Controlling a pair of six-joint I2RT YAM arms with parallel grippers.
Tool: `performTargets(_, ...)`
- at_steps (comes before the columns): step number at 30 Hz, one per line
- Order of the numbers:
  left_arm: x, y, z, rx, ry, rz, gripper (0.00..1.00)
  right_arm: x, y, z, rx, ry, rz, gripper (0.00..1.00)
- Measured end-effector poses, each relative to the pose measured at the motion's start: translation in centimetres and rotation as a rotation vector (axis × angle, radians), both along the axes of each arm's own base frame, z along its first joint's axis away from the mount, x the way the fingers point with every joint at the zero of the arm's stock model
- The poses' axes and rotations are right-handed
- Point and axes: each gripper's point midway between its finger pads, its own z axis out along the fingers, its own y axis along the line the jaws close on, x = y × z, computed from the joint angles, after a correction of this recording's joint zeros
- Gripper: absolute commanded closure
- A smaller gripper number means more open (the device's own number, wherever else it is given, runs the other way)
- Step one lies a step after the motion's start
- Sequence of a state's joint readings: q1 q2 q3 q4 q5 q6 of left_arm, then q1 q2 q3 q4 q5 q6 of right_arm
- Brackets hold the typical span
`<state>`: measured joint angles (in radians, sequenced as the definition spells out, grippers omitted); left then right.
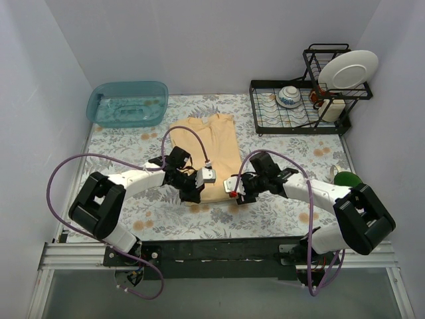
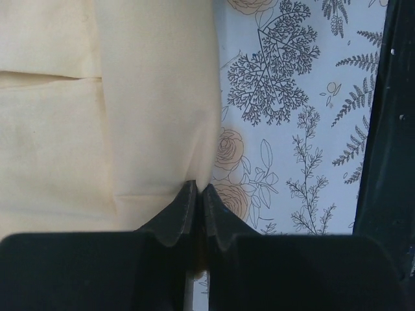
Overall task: Roll the t-shirts
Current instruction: Roll the T-shirt to the center of the board.
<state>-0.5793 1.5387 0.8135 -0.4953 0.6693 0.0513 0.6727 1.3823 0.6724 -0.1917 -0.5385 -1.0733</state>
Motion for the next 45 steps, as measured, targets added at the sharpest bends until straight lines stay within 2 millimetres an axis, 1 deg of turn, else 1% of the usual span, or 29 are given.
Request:
performTargets(5,-0.2,0.2,-0.2,-0.004,0.057,0.007,1.00,1.0,0.8,0.5,0.025,-0.073,0.007,0.37)
performTargets(10,0.5,0.3,0.0,-0.019,0.141,0.042,1.00,0.5,0.7,-0.1,0.017,-0.094,0.042,0.37)
performTargets(16,1.1,0.7,0.3,-0.038,0.245,0.073,1.00,-0.8,0.2,-1.4,0.006,-0.097,0.080,0.36)
performTargets(19,1.2,0.7,0.4,-0.044,0.276,0.071,1.00,-0.7,0.3,-1.4,0.008,-0.113,0.078,0.36)
performTargets(22,1.2,0.8,0.4,-0.048,0.297,0.066,1.00,0.1,0.8,-1.2,0.018,-0.142,0.057,0.36)
performTargets(23,1.1,0.8,0.5,-0.050,0.300,0.064,1.00,0.4,0.9,-1.2,0.020,-0.149,0.047,0.40)
performTargets(24,1.0,0.9,0.5,-0.052,0.305,0.062,1.00,0.7,1.0,-1.2,0.021,-0.158,0.038,0.59)
performTargets(26,0.8,0.9,0.6,-0.053,0.313,0.056,1.00,1.1,1.2,-1.4,0.017,-0.168,0.021,0.78)
performTargets(27,0.8,1.0,0.5,-0.053,0.318,0.054,1.00,1.2,1.2,-1.6,0.014,-0.167,0.016,0.90)
performTargets(29,0.8,1.1,0.4,-0.053,0.331,0.053,1.00,1.3,1.2,-2.0,0.004,-0.161,0.010,0.97)
performTargets(30,0.8,1.1,0.4,-0.052,0.339,0.054,1.00,1.4,1.3,-2.0,0.003,-0.162,0.011,0.99)
performTargets(34,0.9,1.3,1.0,-0.049,0.373,0.054,1.00,1.4,1.3,-1.3,-0.017,-0.101,0.012,0.99)
performTargets(37,0.7,1.4,2.2,-0.057,0.406,0.048,1.00,0.8,1.2,-0.3,-0.031,-0.001,0.037,0.99)
performTargets(40,-0.1,1.5,3.1,-0.062,0.444,0.049,1.00,0.1,1.1,1.0,-0.044,0.118,0.074,0.99)
performTargets(42,-0.6,1.4,3.7,-0.070,0.470,0.055,1.00,-0.8,0.9,1.5,-0.058,0.212,0.102,0.99)
performTargets(45,-1.3,1.1,5.1,-0.096,0.520,0.074,1.00,-2.7,0.2,1.7,-0.079,0.375,0.134,0.99)
